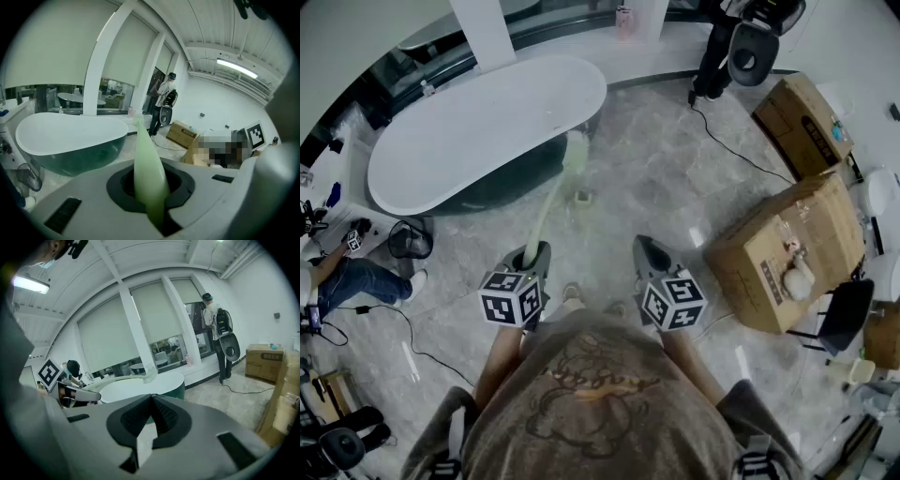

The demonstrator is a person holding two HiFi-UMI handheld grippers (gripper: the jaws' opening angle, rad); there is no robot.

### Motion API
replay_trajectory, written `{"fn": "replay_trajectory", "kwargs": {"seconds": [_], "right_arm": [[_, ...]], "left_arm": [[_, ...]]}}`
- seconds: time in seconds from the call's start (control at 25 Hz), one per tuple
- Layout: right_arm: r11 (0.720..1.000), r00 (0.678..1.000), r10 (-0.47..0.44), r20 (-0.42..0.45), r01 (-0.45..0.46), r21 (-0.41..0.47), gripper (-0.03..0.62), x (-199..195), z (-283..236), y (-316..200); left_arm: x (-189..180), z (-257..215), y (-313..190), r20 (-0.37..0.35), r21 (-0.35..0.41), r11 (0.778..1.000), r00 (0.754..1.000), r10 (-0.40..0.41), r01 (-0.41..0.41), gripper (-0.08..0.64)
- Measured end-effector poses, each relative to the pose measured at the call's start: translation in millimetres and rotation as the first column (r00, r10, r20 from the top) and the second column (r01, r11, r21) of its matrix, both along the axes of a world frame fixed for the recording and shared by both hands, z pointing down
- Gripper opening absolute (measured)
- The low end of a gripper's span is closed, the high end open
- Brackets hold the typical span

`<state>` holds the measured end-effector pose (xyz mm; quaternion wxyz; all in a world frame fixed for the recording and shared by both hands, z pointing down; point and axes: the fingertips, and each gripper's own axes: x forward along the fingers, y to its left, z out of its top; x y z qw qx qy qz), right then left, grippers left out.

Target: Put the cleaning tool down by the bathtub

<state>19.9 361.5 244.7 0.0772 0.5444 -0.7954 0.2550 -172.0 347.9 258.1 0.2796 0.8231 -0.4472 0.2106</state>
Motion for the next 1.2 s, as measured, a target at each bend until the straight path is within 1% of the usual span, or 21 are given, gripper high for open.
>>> {"fn": "replay_trajectory", "kwargs": {"seconds": [0.24,0.56,0.84,0.96,1.2], "right_arm": [[1.000,0.999,0.008,0.031,-0.009,0.023,-0.002,-9.0,-5.5,-14.4],[0.999,0.999,0.034,0.015,-0.035,0.032,-0.002,-42.3,1.2,-31.3],[0.996,0.996,0.088,0.000,-0.088,0.034,-0.002,-55.1,8.0,-49.7],[0.995,0.996,0.094,-0.004,-0.094,0.035,-0.002,-53.2,11.3,-67.6],[0.995,0.996,0.094,-0.002,-0.094,0.036,-0.002,-34.4,22.6,-114.5]], "left_arm": [[-6.0,1.9,-11.6,-0.003,-0.002,1.000,1.000,0.013,-0.013,0.025],[-24.6,10.4,-34.6,0.004,0.001,0.997,0.997,0.081,-0.081,0.025],[-29.6,20.4,-60.3,0.000,-0.004,0.991,0.991,0.136,-0.136,0.025],[-23.8,25.7,-78.5,0.002,-0.005,0.990,0.990,0.143,-0.143,0.025],[0.9,33.5,-126.3,0.003,0.008,0.990,0.990,0.138,-0.138,0.025]]}}
